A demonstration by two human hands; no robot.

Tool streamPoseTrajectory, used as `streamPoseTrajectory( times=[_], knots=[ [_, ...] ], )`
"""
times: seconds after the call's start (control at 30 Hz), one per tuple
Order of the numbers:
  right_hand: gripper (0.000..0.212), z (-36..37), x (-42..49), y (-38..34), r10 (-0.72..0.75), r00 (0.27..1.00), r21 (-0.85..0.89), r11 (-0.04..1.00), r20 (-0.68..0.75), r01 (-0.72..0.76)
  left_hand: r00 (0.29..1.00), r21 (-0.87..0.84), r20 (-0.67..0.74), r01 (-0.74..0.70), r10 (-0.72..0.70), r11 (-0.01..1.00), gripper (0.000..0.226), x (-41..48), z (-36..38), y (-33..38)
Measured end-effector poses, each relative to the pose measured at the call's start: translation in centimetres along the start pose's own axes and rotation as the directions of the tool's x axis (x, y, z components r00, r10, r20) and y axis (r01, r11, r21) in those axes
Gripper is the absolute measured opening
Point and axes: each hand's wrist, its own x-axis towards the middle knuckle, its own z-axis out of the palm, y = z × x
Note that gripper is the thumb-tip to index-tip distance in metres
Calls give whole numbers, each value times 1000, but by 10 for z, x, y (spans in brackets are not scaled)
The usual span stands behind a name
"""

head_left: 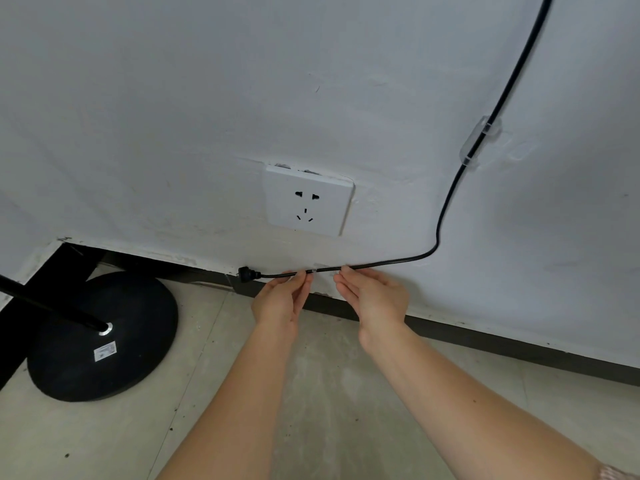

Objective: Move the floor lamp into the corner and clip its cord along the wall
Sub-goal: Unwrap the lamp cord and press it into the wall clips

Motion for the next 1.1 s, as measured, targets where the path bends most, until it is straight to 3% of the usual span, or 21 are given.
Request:
streamPoseTrajectory(
  times=[0.23, 0.43, 0.5, 1.1],
  knots=[
    [9, 0, 5, 5, -84, 993, -127, 989, -86, 73, 999, 34, -31, -7, 8, 999, 37, 0, 5, -3],
    [12, -6, 7, 5, -116, 989, -189, 977, -91, 97, 993, 255, -31, -100, 111, 962, 5, 1, 6, -3],
    [12, -5, 7, 6, -120, 988, -202, 974, -92, 99, 991, 339, -31, -109, 127, 935, 10, 2, 3, -5],
    [12, -4, 1, 6, -139, 990, -313, 941, -23, 125, 993, 388, 68, 59, -92, 920, 19, 3, 0, -2]
  ],
)
